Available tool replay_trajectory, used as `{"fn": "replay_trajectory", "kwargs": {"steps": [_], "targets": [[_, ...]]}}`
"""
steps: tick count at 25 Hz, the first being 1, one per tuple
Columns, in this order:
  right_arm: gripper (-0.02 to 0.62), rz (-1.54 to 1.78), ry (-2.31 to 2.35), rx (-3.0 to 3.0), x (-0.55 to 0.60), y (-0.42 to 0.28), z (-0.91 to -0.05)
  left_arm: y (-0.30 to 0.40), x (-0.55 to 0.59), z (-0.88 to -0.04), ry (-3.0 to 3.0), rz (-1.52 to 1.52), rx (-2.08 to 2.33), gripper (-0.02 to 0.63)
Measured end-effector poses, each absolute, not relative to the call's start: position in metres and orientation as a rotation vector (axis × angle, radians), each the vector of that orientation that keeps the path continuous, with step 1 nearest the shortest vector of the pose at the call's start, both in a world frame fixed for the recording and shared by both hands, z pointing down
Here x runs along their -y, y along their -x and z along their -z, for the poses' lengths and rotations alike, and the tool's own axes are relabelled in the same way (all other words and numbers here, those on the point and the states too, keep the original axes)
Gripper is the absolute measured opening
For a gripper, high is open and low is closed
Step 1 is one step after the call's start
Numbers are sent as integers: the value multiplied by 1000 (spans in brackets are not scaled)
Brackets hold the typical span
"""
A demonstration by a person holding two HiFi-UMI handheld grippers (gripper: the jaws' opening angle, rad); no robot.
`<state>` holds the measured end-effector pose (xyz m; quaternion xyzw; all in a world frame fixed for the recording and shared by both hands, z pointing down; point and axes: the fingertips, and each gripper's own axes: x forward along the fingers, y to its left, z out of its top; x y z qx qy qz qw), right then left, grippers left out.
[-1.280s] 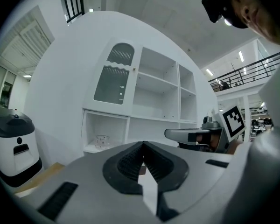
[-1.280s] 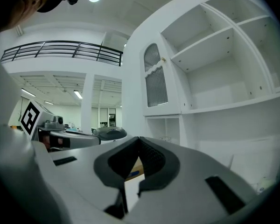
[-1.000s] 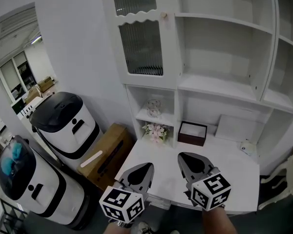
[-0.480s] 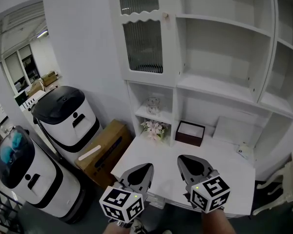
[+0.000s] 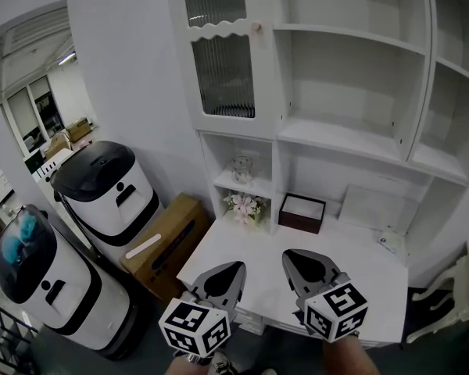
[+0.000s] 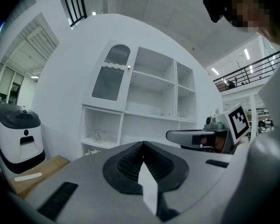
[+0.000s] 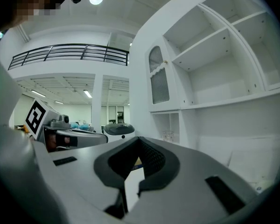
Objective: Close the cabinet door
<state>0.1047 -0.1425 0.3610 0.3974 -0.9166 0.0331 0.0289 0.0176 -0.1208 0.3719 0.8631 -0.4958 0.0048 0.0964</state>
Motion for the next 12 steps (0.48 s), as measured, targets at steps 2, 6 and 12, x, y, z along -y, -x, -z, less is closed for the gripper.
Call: {"fn": "replay_trajectory", "kwargs": {"steps": [2, 6, 12], "targets": [[5, -102, -1225, 2831, 142, -105, -361, -19, 120, -372, -2559, -19, 1468, 5], [5, -104, -1219, 2836, 140, -105, -362, -20, 119, -373, -2561, -27, 1467, 5], [5, -110, -1212, 2843, 140, -105, -363, -21, 119, -373, -2561, -29, 1470, 5]]}}
